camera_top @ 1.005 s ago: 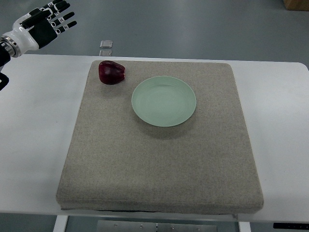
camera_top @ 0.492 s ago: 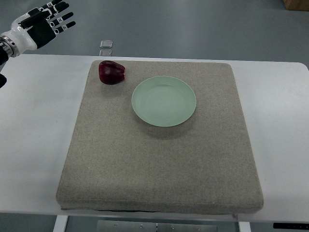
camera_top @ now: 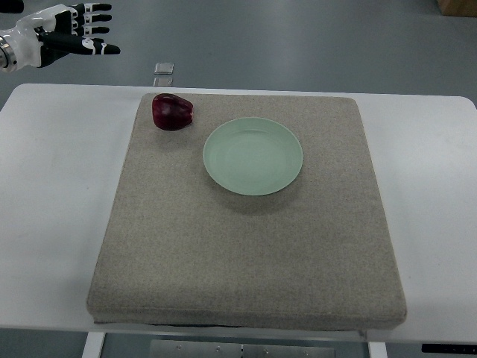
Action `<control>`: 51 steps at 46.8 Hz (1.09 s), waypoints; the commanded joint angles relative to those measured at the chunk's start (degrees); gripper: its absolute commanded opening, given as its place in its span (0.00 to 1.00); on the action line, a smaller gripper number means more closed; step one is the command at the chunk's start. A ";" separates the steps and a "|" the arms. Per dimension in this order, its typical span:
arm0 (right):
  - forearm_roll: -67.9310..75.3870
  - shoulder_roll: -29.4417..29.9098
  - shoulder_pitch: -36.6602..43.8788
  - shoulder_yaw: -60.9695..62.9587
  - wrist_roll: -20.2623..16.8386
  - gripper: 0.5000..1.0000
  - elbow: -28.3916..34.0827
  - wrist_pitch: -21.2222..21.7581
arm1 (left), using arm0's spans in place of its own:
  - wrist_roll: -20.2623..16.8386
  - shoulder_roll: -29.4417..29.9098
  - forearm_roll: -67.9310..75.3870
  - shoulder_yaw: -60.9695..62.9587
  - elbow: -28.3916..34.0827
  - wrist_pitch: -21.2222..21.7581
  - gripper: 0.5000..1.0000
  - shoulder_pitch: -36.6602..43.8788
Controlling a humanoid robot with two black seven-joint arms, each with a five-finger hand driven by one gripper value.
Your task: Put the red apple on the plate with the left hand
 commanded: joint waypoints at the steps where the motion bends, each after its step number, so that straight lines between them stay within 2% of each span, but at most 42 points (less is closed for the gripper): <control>1: -0.01 0.00 0.00 0.00 0.01 0.86 0.00 0.00 | -0.84 -0.11 9.51 0.17 -0.66 0.00 0.99 -0.33; 13: -0.01 0.00 0.00 0.00 0.01 0.86 0.00 0.00 | -6.38 -0.29 27.81 0.61 -2.33 0.00 0.99 -1.30; 24: 0.07 0.00 0.00 0.00 0.01 0.86 0.00 0.00 | -6.91 -1.25 41.96 1.14 -3.21 0.08 0.98 -1.47; 40: -0.01 0.00 0.00 0.00 0.01 0.86 0.00 0.00 | -7.18 -9.69 51.81 2.19 1.44 1.05 0.97 -1.12; 51: -0.01 0.00 0.00 0.00 0.01 0.86 0.00 0.00 | -7.18 -14.44 51.72 4.29 7.42 6.94 0.97 -0.59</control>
